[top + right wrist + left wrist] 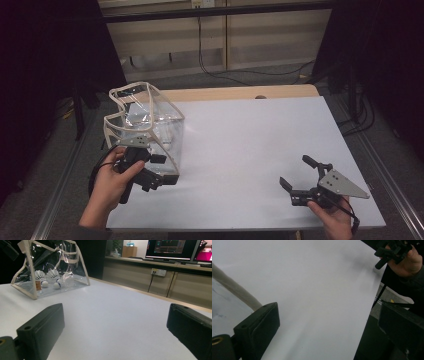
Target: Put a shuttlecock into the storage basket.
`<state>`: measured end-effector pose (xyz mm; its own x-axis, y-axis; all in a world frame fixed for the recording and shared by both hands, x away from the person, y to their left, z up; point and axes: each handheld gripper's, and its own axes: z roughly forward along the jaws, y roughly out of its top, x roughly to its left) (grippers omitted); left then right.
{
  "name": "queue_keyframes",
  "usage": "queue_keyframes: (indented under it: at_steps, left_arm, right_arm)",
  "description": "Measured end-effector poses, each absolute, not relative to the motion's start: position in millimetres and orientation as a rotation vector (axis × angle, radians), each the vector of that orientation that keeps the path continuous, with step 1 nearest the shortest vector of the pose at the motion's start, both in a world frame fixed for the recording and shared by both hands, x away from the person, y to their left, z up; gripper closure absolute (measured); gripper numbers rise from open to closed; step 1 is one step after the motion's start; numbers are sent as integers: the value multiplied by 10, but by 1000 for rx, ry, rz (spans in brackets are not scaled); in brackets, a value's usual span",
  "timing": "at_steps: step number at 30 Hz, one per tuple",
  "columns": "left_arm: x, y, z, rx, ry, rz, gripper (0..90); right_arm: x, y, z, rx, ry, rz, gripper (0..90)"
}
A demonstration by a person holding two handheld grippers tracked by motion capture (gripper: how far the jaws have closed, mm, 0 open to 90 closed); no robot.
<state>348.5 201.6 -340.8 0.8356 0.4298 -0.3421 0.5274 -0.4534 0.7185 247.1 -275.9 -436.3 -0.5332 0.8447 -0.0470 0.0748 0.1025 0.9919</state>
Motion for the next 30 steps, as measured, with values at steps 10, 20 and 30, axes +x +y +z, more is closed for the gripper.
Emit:
queue_keyframes:
  at_steps: [10,20,30]
  left_arm:
    - [3455,2042,-3502,2114,676,-136,36]
    - [3448,2052,-3611,2109,670,-126,35]
    - [3439,2065,-3716,2094,663,-108,35]
  right_arm:
    - [2473,-2760,-4364,903,1728,1496,16]
    - [2474,-2757,-4365,903,1728,1495,16]
    - [2475,-2760,-4367,903,1730,1498,16]
